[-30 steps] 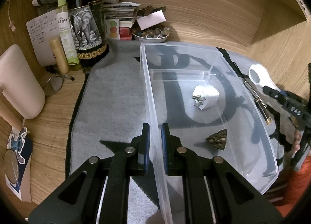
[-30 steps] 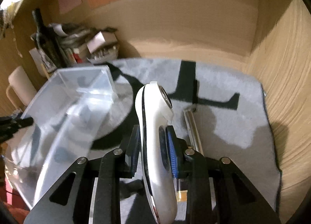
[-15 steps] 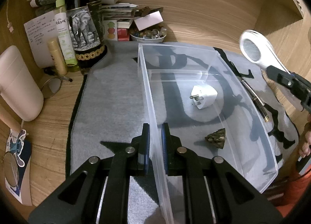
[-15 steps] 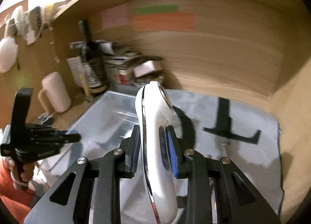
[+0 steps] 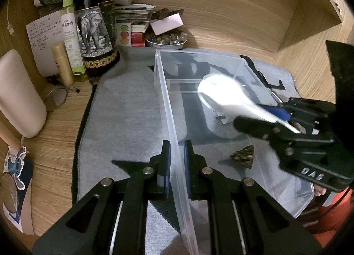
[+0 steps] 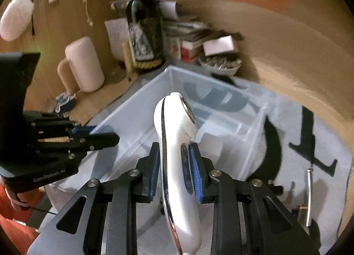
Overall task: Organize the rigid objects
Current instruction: 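Lower the white device into the clear box and open the right gripper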
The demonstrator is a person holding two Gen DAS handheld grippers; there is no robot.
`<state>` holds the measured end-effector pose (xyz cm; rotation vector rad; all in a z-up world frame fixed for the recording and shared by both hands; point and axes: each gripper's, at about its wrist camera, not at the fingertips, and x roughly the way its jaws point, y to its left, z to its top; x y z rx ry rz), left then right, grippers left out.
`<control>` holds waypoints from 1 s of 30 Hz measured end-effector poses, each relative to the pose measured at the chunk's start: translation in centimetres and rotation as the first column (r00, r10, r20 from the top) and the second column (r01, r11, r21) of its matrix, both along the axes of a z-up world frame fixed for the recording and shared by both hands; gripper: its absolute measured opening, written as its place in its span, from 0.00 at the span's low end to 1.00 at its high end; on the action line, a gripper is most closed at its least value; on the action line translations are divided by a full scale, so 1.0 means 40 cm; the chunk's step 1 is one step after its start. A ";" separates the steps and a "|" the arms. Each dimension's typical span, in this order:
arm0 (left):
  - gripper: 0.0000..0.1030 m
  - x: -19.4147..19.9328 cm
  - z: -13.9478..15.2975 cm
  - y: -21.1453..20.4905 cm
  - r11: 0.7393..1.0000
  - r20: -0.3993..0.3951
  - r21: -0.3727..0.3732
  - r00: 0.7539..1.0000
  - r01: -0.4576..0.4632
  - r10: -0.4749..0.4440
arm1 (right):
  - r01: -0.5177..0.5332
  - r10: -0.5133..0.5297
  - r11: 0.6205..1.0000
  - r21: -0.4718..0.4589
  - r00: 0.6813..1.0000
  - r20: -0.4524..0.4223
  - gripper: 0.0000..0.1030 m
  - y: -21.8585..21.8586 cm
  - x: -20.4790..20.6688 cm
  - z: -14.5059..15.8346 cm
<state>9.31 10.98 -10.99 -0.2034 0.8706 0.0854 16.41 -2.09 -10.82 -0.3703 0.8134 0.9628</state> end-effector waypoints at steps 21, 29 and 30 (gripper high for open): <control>0.12 0.004 -0.001 -0.003 1.000 -0.007 0.007 1.000 -0.002 0.002 | 0.008 -0.008 1.000 0.009 1.000 0.028 0.24 -0.025 -0.013 0.034; 0.12 0.003 -0.002 -0.002 1.000 -0.008 0.009 1.000 -0.002 0.002 | 0.115 -0.122 0.991 0.068 0.987 0.105 0.39 -0.123 -0.014 0.086; 0.12 0.003 -0.002 0.000 1.000 -0.008 0.009 1.000 -0.002 0.002 | 0.135 -0.143 0.988 0.074 0.983 0.114 0.42 -0.139 -0.011 0.092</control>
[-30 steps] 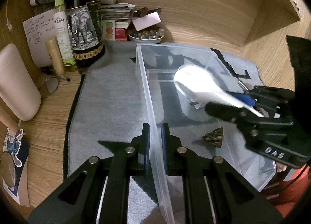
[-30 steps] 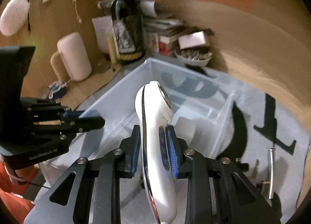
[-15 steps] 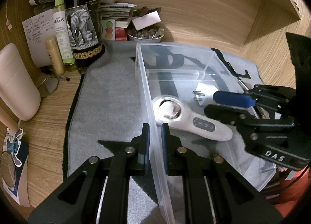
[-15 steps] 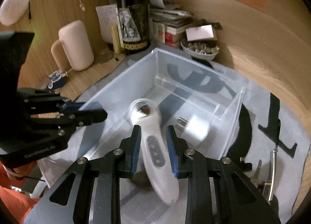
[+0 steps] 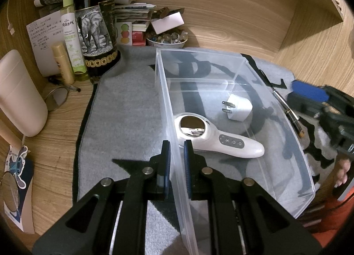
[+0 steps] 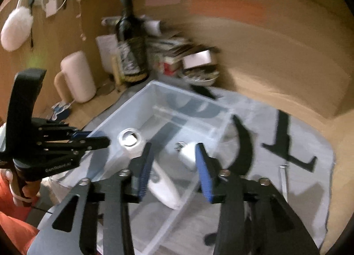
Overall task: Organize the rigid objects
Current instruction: 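Lower the white device into the clear box and open the right gripper, then grasp the silver metal cylinder upright with the right gripper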
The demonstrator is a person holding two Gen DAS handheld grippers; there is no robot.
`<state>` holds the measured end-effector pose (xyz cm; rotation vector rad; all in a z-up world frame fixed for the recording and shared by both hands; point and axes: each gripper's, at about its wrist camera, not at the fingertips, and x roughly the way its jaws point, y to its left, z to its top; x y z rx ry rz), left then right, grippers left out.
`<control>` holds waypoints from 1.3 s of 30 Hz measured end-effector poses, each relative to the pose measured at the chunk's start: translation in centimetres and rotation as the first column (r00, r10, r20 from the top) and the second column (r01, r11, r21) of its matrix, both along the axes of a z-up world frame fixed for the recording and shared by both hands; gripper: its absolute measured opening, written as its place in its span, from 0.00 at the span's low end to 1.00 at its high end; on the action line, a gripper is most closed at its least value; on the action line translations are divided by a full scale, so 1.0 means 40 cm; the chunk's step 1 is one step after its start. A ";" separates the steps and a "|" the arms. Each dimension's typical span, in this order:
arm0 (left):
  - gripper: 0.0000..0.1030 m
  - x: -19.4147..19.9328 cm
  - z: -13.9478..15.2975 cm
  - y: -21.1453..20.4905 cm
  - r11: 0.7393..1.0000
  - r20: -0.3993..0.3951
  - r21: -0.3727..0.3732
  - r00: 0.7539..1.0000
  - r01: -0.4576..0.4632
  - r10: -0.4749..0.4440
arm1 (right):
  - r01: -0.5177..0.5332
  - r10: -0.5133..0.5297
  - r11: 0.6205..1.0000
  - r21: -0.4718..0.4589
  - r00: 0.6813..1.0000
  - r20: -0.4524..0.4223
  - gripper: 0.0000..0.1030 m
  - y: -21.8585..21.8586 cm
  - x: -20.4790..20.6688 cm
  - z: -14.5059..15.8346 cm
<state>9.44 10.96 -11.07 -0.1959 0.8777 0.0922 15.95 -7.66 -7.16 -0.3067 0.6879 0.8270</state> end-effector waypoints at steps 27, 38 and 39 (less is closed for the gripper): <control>0.12 0.010 -0.007 -0.008 1.000 -0.020 0.015 1.000 -0.020 0.020 | 0.450 -0.457 0.889 -0.090 0.883 -0.106 0.56 -0.329 0.158 -0.140; 0.12 0.015 -0.001 -0.013 0.999 -0.022 0.026 0.999 -0.037 0.038 | 0.403 -0.425 0.904 -0.145 0.888 -0.177 0.32 -0.298 0.287 -0.204; 0.12 0.014 0.000 -0.014 0.999 -0.023 0.029 0.999 -0.038 0.039 | 0.398 -0.421 0.905 -0.148 0.888 -0.186 0.28 -0.295 0.291 -0.210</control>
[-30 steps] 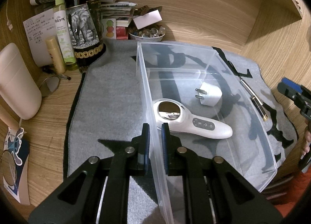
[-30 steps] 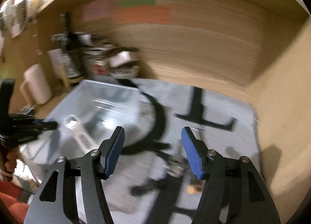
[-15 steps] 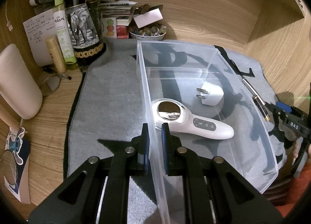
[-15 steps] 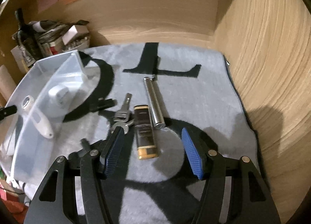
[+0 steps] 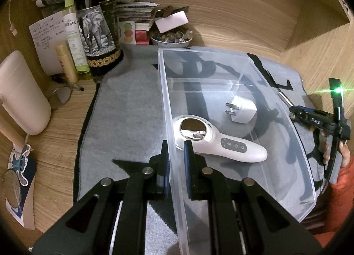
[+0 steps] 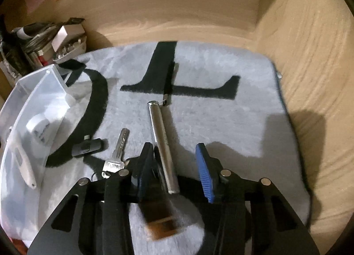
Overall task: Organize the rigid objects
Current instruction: 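Grasp the silver metal cylinder upright with the right gripper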
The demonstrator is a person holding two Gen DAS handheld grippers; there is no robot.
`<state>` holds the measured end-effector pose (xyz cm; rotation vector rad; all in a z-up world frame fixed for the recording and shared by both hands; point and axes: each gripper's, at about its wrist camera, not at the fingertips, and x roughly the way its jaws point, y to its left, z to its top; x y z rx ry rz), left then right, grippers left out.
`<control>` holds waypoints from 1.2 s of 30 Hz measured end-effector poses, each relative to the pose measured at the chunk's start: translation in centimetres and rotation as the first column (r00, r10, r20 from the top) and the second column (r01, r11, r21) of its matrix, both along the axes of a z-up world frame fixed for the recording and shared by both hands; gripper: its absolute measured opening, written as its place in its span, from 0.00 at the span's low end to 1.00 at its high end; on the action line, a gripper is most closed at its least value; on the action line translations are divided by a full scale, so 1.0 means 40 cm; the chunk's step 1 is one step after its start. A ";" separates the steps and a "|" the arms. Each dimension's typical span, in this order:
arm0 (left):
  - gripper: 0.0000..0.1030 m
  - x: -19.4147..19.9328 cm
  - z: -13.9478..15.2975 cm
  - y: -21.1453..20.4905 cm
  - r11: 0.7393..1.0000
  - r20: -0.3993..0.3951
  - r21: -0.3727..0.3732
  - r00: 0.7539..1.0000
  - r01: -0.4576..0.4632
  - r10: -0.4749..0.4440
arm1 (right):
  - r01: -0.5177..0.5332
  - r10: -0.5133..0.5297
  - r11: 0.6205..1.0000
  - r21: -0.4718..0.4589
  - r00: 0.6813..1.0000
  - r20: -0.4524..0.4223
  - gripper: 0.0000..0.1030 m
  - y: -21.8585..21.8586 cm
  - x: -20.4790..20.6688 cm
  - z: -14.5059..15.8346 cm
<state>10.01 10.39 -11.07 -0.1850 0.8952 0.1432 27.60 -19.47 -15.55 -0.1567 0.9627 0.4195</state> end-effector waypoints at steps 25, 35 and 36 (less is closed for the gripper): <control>0.12 -0.010 0.005 -0.002 1.000 0.012 0.009 1.000 0.011 -0.011 | -0.155 0.119 0.981 0.115 0.954 0.276 0.14 0.067 -0.175 0.224; 0.12 -0.017 0.008 0.000 1.000 0.025 -0.003 1.000 0.017 -0.017 | -0.308 0.235 0.937 0.166 0.905 0.354 0.14 0.172 -0.244 0.294; 0.12 -0.018 0.008 0.001 1.000 0.025 -0.004 1.000 0.018 -0.018 | -0.329 0.252 0.928 0.173 0.900 0.355 0.14 0.185 -0.252 0.297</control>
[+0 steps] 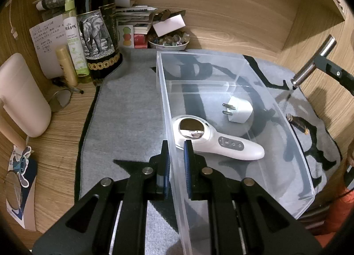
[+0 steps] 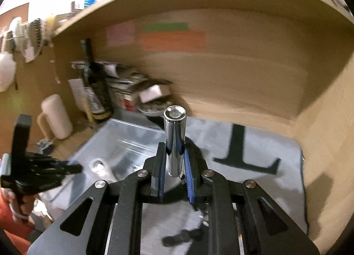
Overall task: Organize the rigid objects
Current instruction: 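Grasp the silver metal cylinder upright with the right gripper, then place the silver cylinder into the clear box and release it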
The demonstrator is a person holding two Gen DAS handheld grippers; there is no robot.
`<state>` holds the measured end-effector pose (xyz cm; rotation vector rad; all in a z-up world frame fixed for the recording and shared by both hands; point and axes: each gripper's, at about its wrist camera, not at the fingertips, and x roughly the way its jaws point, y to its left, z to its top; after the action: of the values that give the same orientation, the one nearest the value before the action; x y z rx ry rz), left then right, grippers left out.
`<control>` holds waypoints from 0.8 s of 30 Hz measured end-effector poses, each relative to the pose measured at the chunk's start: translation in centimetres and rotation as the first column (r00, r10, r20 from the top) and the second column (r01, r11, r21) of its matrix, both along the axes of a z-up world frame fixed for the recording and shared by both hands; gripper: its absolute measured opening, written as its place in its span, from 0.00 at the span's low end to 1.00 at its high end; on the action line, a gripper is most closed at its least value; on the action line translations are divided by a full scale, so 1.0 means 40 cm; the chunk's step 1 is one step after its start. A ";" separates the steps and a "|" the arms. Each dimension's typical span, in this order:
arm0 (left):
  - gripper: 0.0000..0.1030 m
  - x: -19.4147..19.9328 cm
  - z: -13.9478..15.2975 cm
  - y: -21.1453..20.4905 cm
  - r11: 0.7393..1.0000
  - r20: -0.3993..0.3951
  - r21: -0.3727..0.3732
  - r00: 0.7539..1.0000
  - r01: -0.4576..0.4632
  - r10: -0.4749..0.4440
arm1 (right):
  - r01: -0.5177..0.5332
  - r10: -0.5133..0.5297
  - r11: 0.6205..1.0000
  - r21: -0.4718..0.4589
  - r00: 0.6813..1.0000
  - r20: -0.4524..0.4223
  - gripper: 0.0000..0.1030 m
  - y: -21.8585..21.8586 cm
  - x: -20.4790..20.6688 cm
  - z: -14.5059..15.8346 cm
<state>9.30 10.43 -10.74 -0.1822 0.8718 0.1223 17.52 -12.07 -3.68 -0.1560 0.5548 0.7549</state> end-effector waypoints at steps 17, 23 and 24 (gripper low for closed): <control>0.12 0.001 0.000 -0.004 1.000 0.002 -0.004 1.000 0.001 -0.001 | -0.193 0.175 0.962 -0.195 0.979 -0.103 0.14 0.187 -0.033 -0.139; 0.12 0.002 0.000 -0.004 1.000 0.001 -0.002 1.000 0.002 -0.002 | -0.212 0.185 0.956 -0.201 0.972 -0.142 0.14 0.190 -0.034 -0.152; 0.12 0.002 -0.001 -0.005 1.000 0.000 -0.002 1.000 0.002 -0.002 | -0.210 0.184 0.957 -0.198 0.973 -0.141 0.16 0.187 -0.035 -0.147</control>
<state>9.40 10.24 -10.77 -0.1835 0.8722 0.1192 16.13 -4.59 -9.57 -0.3696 0.7431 0.9030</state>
